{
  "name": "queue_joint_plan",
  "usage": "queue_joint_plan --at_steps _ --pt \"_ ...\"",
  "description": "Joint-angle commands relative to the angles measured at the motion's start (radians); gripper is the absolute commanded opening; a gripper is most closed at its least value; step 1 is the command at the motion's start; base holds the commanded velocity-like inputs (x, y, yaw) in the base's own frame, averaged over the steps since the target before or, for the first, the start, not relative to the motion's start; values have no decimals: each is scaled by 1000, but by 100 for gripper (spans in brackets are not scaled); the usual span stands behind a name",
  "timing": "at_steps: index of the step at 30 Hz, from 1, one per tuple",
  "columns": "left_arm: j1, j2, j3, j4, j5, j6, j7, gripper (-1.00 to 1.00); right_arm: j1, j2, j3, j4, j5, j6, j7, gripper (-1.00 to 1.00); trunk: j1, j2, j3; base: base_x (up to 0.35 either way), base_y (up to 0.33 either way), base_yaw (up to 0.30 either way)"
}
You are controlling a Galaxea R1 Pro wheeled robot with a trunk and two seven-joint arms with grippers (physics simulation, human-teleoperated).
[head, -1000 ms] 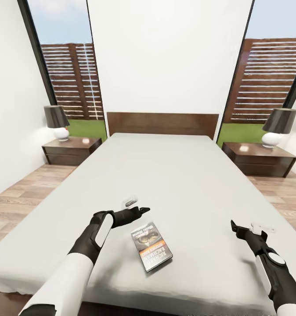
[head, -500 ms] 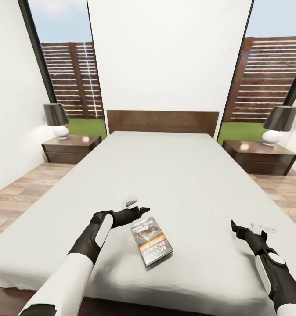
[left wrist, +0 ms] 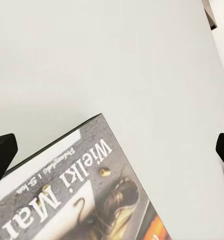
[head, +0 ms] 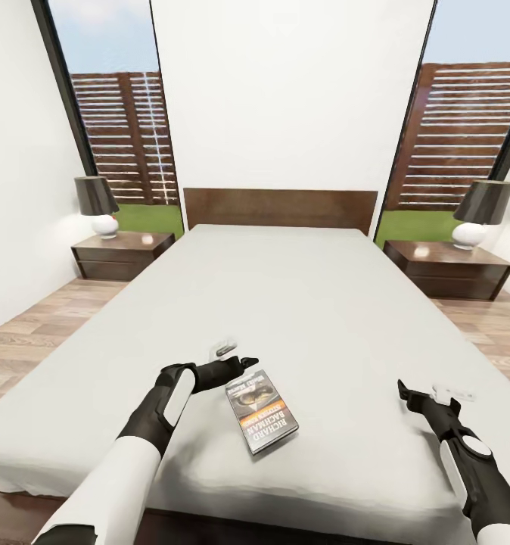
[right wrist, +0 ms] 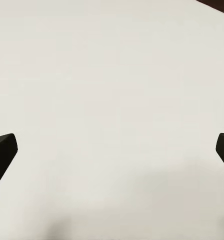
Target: In the bedroom, move the book from the bed onto either nightstand, and place the two sandals side by side next to the bed.
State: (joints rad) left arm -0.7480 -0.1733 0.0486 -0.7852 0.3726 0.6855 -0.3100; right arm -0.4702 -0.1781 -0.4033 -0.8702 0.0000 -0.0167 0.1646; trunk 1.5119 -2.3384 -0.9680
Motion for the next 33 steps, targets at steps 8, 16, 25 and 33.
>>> queue_joint_plan --at_steps 8,16,25,33 --pt "-1 -1 5 -2 2 8 -3 100 -1 1 -3 0 0 -2 7 100 0 0 -1 0 0 0" --pt "-1 -1 5 -2 2 8 -3 100 -1 1 -3 1 0 -2 7 100 0 0 -1 26 0 0" --pt "-1 -1 5 -2 2 8 -3 100 -1 1 -3 2 0 -2 7 100 0 0 -1 142 0 0" --pt "-1 -1 5 -2 2 8 -3 100 -1 1 -3 2 0 -2 7 100 4 -7 -4 5 0 0"
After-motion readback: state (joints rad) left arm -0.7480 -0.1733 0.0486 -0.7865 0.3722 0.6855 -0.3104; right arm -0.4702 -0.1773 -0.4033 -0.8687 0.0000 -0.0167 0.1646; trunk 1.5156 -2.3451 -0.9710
